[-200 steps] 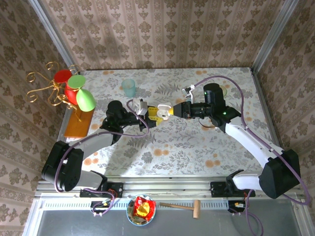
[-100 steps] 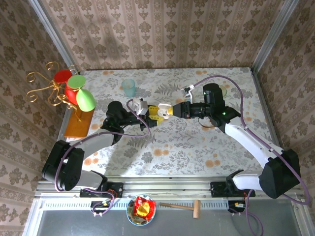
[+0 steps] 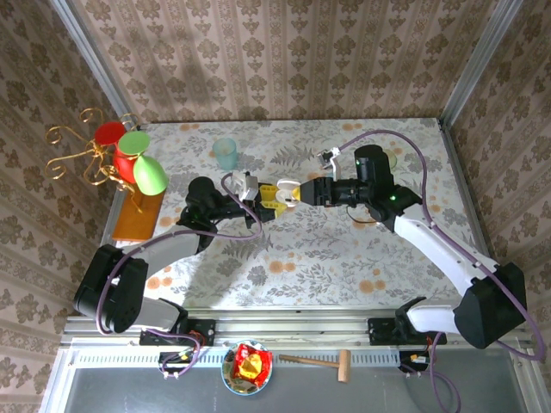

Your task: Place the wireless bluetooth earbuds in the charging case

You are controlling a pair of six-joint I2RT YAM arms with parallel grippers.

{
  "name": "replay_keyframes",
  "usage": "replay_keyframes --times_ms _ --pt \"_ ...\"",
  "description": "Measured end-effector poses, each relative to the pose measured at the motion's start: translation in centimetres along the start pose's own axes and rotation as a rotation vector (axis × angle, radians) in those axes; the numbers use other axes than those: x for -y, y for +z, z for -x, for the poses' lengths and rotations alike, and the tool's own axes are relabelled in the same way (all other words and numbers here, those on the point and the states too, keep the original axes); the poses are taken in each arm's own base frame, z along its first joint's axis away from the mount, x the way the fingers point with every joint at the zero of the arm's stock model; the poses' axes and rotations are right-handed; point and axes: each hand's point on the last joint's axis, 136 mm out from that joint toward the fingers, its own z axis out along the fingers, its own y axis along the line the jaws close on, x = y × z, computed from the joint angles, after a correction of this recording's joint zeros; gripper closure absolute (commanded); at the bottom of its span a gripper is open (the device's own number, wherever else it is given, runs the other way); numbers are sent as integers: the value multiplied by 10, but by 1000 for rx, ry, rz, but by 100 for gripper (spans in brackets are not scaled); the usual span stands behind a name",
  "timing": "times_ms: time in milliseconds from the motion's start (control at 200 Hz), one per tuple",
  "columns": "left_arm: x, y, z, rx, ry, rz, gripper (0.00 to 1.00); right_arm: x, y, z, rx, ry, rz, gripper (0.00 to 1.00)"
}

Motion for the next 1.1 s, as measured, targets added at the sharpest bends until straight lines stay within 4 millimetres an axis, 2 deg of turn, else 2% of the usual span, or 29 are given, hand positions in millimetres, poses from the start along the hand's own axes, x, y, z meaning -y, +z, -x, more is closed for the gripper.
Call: replay_keyframes --times_ms 95,190,345,430,485,570,655,720,835,985,1100 --pt "0 0 3 10 16 1 72 -3 -4 0 7 -20 -6 46" --pt "-2 -2 6 24 36 5 72 -14 -12 2 27 -68 6 43" --pt "-8 -6 9 44 43 18 72 -37 -36 -2 88 -189 29 40" --pt "-9 -7 11 52 50 20 72 -38 -50 -7 126 -229 14 40" --pt "-9 -7 12 55 51 20 72 -31 -60 -5 163 -230 -20 40" --pt "-9 -8 12 54 48 21 72 -2 -74 0 228 -190 -122 40" --pt "-9 -8 11 51 43 21 72 41 -89 2 284 -110 -278 41" --pt "-9 -8 10 46 36 22 72 76 -101 -3 307 -37 -423 41" --pt "-10 -7 8 43 30 23 72 127 -121 -12 324 69 -641 41" --pt "-10 -8 7 38 32 23 72 199 -140 -40 247 227 -931 45" --pt "-8 -8 6 28 27 24 72 240 -148 -66 140 304 -1102 46"
